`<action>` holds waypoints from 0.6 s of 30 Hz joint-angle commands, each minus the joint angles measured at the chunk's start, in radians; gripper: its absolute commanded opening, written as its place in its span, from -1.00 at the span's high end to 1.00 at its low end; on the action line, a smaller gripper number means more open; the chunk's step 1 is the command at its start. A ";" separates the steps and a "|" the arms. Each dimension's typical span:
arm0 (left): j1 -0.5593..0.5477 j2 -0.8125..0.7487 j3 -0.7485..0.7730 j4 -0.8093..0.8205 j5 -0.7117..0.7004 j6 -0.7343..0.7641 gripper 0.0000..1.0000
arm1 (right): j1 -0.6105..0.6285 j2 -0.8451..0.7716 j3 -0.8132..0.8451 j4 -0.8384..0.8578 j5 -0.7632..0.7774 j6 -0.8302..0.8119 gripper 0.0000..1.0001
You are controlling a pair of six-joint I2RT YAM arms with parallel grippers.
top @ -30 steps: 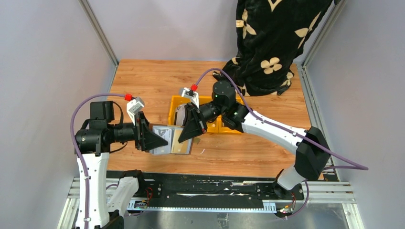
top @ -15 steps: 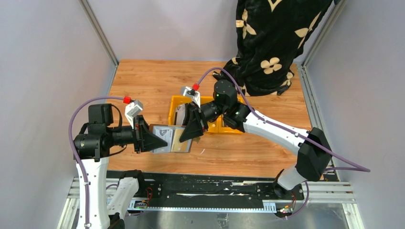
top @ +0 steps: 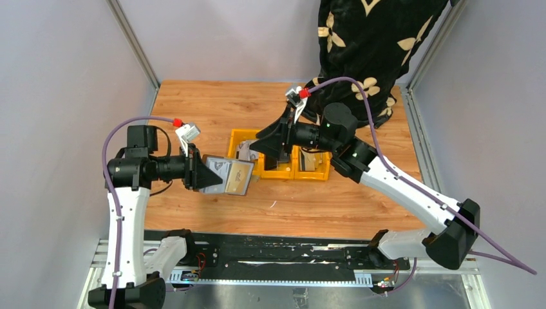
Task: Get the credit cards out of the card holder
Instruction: Remove the credit card from the card holder.
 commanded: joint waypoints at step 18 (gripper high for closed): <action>0.001 -0.030 0.028 0.086 0.047 -0.091 1.00 | 0.137 0.248 -0.076 0.504 -0.154 0.494 0.03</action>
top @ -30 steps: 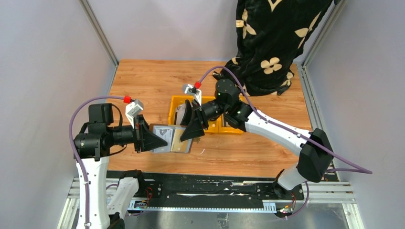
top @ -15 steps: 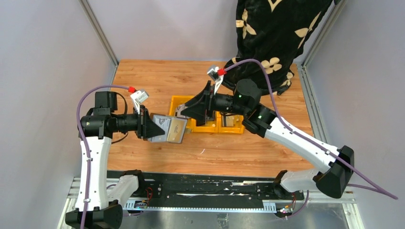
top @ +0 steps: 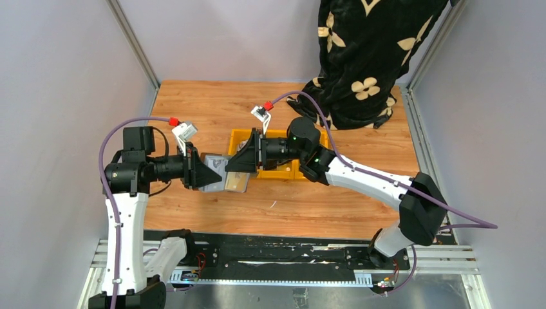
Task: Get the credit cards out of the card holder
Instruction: Remove the credit card from the card holder.
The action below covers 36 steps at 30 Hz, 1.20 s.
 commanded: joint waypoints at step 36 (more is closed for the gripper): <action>-0.001 -0.093 0.024 0.025 0.317 -0.019 0.28 | 0.064 0.034 0.062 -0.072 0.150 0.066 0.90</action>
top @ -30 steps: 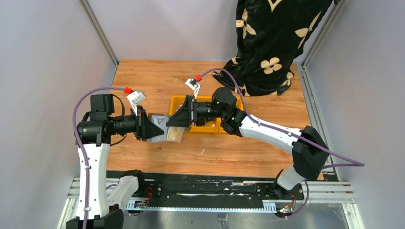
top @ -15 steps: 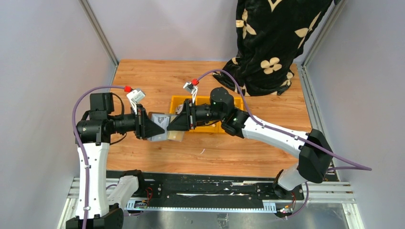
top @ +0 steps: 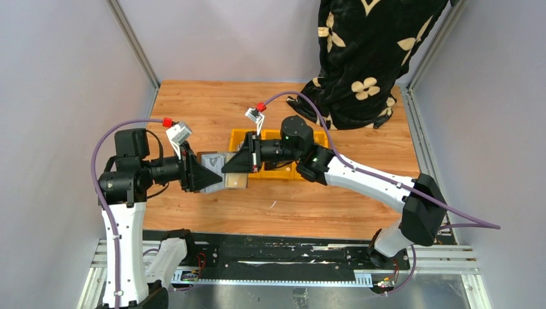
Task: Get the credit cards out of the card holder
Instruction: Remove the credit card from the card holder.
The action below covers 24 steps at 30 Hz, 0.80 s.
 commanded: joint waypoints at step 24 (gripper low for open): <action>-0.019 -0.023 -0.005 -0.006 0.356 -0.068 0.44 | -0.055 -0.095 -0.249 0.357 -0.022 0.142 1.00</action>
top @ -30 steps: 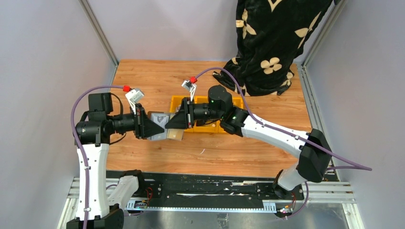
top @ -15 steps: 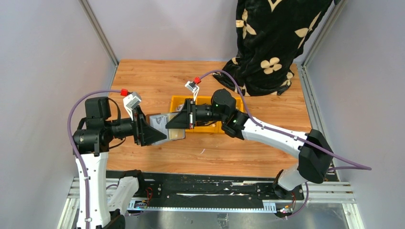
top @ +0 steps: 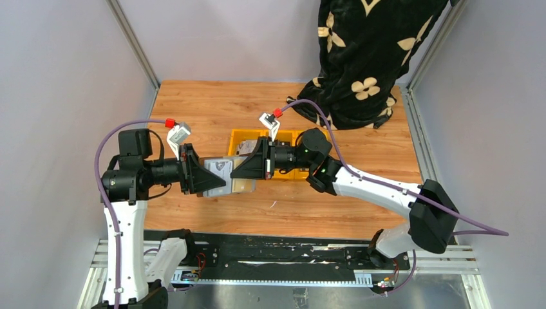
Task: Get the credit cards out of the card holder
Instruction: Remove the credit card from the card holder.
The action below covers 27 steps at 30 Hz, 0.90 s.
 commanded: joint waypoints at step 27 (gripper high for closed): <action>-0.013 0.016 0.052 -0.017 0.083 -0.056 0.87 | -0.022 -0.025 -0.056 0.089 -0.019 -0.001 1.00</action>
